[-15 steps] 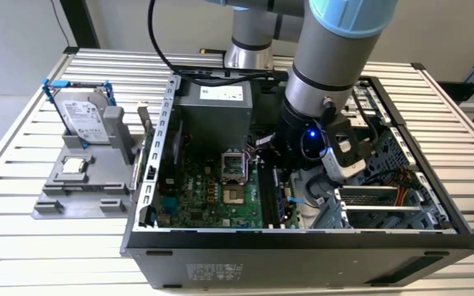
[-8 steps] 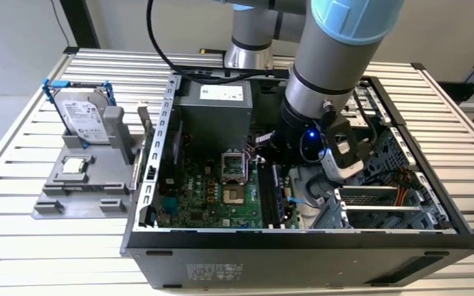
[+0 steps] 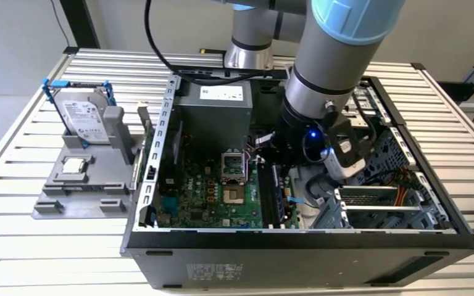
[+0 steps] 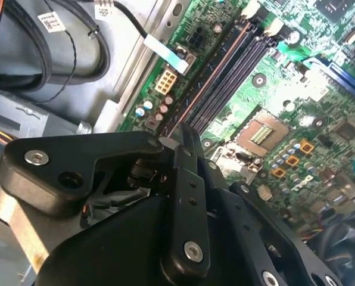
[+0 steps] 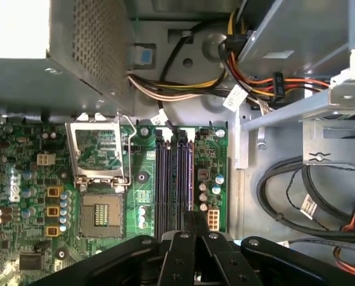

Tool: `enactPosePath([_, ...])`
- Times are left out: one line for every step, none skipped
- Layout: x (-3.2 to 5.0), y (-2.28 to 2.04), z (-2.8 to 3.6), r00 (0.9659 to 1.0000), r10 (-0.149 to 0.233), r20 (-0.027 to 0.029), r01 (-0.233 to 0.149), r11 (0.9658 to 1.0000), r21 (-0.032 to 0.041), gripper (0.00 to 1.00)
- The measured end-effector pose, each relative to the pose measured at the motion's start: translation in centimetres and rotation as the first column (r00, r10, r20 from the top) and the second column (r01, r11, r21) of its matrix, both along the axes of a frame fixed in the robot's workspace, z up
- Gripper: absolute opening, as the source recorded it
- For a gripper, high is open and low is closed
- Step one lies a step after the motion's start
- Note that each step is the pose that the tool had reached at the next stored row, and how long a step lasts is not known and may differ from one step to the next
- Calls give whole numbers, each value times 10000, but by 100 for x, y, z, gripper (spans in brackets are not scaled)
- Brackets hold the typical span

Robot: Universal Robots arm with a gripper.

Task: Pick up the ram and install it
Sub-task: 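Press down the ram until it locks into place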

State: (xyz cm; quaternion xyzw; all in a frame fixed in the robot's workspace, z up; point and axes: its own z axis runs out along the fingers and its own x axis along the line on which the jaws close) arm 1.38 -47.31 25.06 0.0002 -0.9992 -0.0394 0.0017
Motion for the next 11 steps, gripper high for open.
enactPosePath([1,0,0,9999,122,0,-122,9999,0,0])
enactPosePath([1,0,0,9991,418,0,-418,9991,0,0])
enactPosePath([1,0,0,9984,562,0,-562,9984,1,0])
enactPosePath([1,0,0,9974,719,0,-719,9974,0,0])
enactPosePath([3,0,0,9964,850,0,-850,9964,1,0])
enactPosePath([4,0,0,9953,968,0,-968,9953,1,0])
enactPosePath([6,0,0,9939,1104,0,-1104,9939,2,0])
enactPosePath([8,0,0,9924,1227,0,-1227,9924,3,0])
enactPosePath([10,0,0,9909,1349,0,-1349,9909,4,0])
enactPosePath([11,0,0,9890,1478,0,-1478,9890,5,0])
enactPosePath([12,0,0,9870,1608,1,-1608,9870,6,0])
